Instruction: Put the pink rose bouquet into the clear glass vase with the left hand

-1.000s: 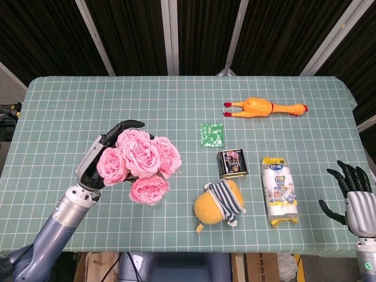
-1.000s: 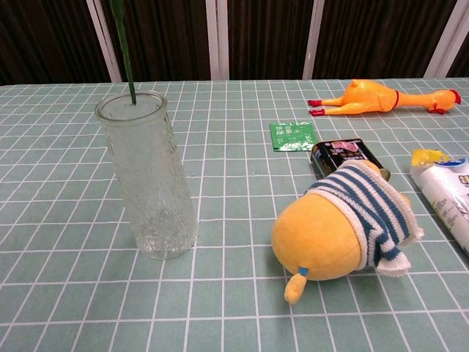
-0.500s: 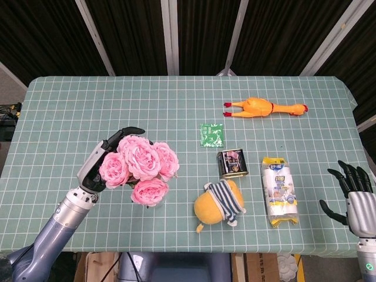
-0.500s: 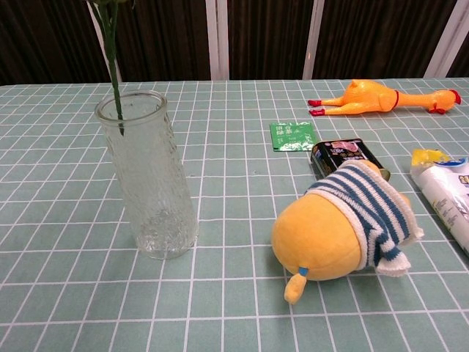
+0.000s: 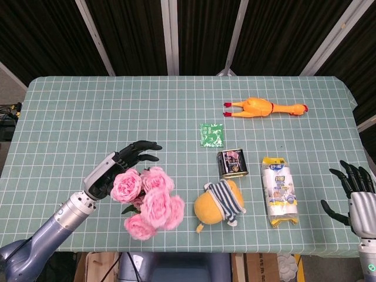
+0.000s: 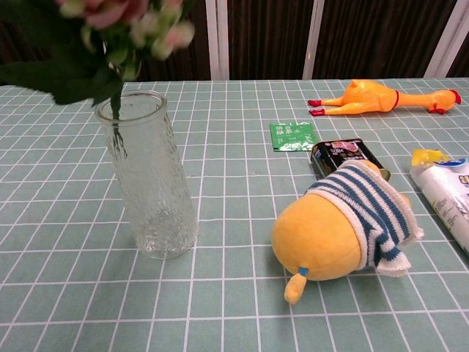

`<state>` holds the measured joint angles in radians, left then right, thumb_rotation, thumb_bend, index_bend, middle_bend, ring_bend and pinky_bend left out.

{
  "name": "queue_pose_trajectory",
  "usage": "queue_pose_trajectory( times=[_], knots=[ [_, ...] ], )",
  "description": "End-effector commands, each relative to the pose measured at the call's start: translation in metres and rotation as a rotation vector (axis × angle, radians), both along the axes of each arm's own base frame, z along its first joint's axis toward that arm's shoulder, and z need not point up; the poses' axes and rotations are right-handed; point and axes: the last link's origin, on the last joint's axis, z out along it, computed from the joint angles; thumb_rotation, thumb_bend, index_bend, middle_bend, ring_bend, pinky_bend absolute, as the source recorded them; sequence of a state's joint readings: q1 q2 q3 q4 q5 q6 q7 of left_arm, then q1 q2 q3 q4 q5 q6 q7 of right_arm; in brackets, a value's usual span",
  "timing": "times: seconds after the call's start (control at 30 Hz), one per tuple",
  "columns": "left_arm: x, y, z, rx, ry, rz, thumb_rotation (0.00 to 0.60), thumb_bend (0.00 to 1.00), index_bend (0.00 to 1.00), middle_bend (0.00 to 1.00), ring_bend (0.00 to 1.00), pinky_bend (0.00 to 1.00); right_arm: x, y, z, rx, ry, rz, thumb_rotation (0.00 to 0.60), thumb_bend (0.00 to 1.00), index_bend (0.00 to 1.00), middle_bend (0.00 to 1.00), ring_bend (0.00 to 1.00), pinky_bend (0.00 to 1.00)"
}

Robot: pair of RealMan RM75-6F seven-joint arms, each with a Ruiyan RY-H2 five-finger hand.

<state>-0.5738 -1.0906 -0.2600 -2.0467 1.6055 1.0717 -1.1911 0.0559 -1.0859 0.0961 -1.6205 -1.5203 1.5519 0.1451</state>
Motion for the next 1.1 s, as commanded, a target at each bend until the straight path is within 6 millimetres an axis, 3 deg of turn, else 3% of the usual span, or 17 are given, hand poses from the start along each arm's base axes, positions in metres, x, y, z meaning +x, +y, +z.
queue_pose_trajectory(
  times=[0.03,0.5,0.73,1.1],
  knots=[
    [-0.008,-0.002,0.001,-0.004,0.049,-0.01,0.6,0.25,0.16,0.14,0.05,0.18,0.0,0.0,0.0,0.0,-0.002,-0.001,0.6,0.28,0.21,0.09,0.08,0.0],
    [-0.055,0.006,0.005,-0.004,0.107,0.159,0.6,0.25,0.17,0.14,0.05,0.18,0.0,0.0,-0.003,0.016,-0.005,-0.001,0.6,0.28,0.21,0.09,0.08,0.0],
    [-0.073,0.011,0.002,-0.018,0.226,0.223,0.6,0.24,0.15,0.11,0.05,0.18,0.001,0.0,-0.005,0.025,-0.003,0.003,0.6,0.28,0.21,0.09,0.08,0.0],
    [-0.094,0.004,0.015,0.029,0.539,0.184,0.6,0.22,0.14,0.08,0.02,0.17,0.003,0.0,-0.008,0.033,-0.005,0.006,0.6,0.28,0.21,0.09,0.08,0.0]
  ],
)
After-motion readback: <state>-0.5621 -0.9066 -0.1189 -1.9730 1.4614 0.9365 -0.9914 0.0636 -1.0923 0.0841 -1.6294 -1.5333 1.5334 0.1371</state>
